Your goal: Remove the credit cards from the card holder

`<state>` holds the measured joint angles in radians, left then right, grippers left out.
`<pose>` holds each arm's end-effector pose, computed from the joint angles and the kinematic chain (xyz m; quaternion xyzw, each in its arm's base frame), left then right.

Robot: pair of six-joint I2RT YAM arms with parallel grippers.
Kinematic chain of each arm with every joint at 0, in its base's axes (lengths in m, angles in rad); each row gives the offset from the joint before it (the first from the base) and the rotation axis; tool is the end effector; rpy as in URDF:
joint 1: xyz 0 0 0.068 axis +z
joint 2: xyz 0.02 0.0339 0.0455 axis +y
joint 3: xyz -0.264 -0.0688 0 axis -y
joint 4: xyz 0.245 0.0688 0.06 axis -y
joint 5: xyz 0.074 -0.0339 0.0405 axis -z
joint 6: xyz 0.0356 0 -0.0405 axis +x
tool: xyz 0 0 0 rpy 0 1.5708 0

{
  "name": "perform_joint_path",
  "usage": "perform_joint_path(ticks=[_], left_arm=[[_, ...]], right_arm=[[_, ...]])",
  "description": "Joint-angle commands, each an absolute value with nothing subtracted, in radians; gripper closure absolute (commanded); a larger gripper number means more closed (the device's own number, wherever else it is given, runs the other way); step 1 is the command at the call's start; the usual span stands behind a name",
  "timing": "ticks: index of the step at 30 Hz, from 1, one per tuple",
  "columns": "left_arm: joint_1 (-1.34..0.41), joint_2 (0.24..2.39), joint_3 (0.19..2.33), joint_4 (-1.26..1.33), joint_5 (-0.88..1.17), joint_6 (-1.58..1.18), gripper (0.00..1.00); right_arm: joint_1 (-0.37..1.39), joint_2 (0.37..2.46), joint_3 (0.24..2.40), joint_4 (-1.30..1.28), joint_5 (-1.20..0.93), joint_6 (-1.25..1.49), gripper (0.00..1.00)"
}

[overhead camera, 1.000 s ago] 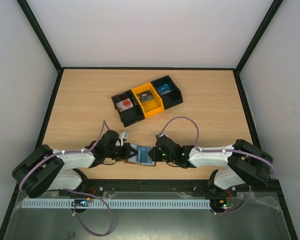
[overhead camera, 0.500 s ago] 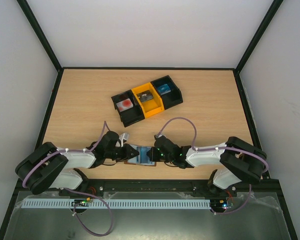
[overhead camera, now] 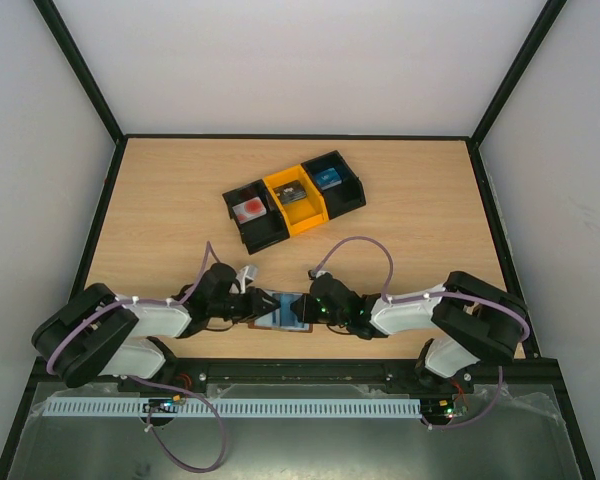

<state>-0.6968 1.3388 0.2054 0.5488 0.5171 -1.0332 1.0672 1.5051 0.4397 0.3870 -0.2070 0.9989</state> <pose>0.1459 -0.1450 0.1160 -0.0232 0.8598 -0.4944 0.1254 0.1184 0.2300 0.1233 -0.0752 0.8952 0.4164 0.1398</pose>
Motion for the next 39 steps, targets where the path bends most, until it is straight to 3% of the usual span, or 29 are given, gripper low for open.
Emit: perform_joint_path(ticks=[1, 21, 31, 39], left_arm=[[-0.693, 1.343, 0.18, 0.64, 0.519, -1.05, 0.68], [-0.742, 1.395, 0.197, 0.615, 0.398, -1.035, 0.63], [-0.744, 1.367, 0.168, 0.666, 0.426, -1.101, 0.97], [-0.734, 1.226, 0.18, 0.467, 0.359, -1.081, 0.97]], right_arm=[[1.076, 1.55, 0.401, 0.326, -0.214, 1.013, 0.92], [1.081, 1.595, 0.358, 0.388, -0.219, 1.04, 0.92], [1.085, 1.592, 0.35, 0.383, -0.208, 1.041, 0.92], [1.085, 1.596, 0.335, 0.387, -0.194, 1.042, 0.92]])
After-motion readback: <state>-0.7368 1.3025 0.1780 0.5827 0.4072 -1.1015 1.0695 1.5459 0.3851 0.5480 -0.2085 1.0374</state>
